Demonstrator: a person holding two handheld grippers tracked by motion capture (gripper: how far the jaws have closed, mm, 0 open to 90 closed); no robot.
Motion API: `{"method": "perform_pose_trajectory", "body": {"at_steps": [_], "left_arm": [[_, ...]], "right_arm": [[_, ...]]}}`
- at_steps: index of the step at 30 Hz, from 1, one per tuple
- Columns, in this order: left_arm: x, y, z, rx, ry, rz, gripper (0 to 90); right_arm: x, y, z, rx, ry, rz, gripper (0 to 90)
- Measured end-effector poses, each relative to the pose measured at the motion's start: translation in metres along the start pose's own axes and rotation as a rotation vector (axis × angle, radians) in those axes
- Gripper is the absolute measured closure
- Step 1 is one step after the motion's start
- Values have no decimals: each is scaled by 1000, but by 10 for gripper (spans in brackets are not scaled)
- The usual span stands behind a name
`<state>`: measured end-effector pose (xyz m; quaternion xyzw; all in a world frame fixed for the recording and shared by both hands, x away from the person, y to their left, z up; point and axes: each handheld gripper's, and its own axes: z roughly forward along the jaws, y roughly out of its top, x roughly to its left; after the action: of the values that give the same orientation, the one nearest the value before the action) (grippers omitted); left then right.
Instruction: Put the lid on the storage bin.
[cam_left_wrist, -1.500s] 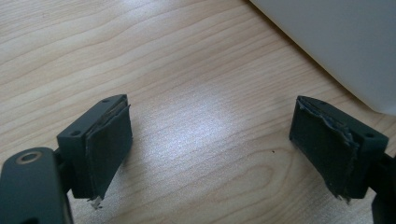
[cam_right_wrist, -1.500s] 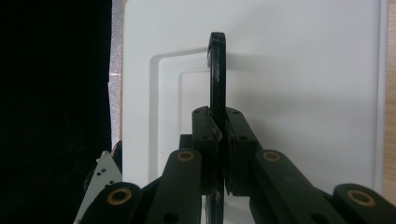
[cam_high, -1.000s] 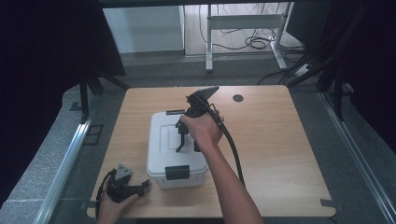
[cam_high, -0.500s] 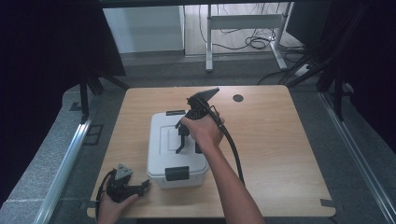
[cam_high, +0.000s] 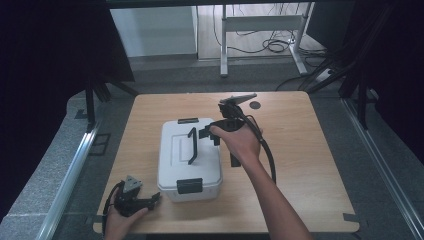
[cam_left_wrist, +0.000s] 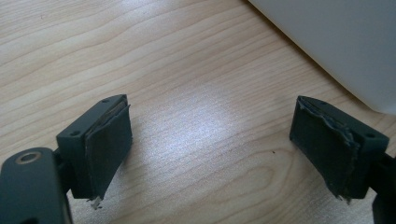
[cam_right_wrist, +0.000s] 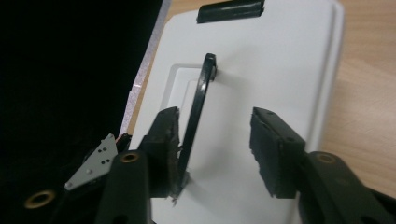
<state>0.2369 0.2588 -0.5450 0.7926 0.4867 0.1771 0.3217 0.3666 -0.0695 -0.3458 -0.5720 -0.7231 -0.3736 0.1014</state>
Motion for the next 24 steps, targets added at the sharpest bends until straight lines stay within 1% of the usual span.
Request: {"method": "perform_pose_trajectory", "body": {"at_steps": [2,3,4,10,11,13,14,15,16,17,18,22,23,24], "left_arm": [[0,0,0,0,0,0,129],[0,0,0,0,0,0,129],[0,0,0,0,0,0,129],[0,0,0,0,0,0,129],[0,0,0,0,0,0,129],[0,0,0,0,0,0,129],[0,0,0,0,0,-1,129],[0,0,0,0,0,-1,129],[0,0,0,-1,0,0,129],[0,0,0,-1,0,0,129],[0,0,0,-2,0,-1,129],[0,0,0,-3,0,-1,129],[0,0,0,-3,0,-1,129],[0,0,0,-4,0,-2,129]], "right_arm": [[-6,-5,-7,-28,7,-31,480],[-6,-5,-7,-28,7,-31,480],[-12,-10,-14,-55,9,-60,460],[-33,-26,-34,-126,15,-125,418],[-33,-26,-34,-126,15,-125,418],[-40,-32,-39,-146,21,-136,408],[-48,-39,-45,-159,31,-138,404],[-48,-39,-45,-159,31,-138,404],[-57,-46,-49,-173,37,-140,400],[-57,-46,-49,-173,37,-140,400],[-66,-53,-52,-188,45,-135,397],[-86,-67,-58,-217,52,-123,389],[-86,-67,-58,-217,52,-123,389],[-98,-75,-61,-229,56,-114,386]]}}
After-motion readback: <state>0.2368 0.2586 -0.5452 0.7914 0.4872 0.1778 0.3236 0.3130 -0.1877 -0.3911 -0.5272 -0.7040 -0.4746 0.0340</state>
